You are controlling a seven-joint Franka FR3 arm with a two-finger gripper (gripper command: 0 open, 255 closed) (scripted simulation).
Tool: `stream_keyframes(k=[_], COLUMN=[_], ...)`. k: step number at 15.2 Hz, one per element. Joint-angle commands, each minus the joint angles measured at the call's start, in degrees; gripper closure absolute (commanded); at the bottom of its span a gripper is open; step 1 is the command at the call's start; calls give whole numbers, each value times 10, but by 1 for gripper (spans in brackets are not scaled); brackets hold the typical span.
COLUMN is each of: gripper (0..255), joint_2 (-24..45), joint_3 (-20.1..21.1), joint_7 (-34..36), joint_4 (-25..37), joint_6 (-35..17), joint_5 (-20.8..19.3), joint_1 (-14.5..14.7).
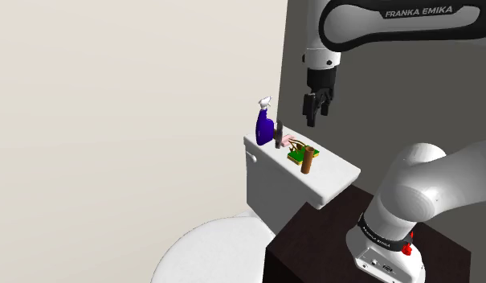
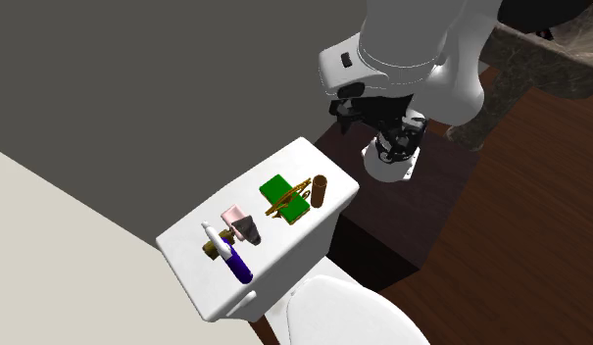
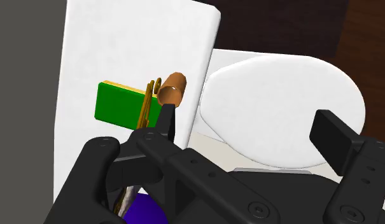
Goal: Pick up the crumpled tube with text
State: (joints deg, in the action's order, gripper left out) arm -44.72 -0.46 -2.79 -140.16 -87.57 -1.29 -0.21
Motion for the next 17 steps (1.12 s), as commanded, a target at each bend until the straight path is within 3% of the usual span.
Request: stream_keyframes(k=[1,10,17], gripper=[0,0,0], joint_2=[0,128,264], joint_3=[0,-115,-178], joint_7=[0,-320,-551], joint_4=[0,29,93], joint_6=[0,-108,-207], joint_5=[0,-122,-162], joint_1=[0,42,82])
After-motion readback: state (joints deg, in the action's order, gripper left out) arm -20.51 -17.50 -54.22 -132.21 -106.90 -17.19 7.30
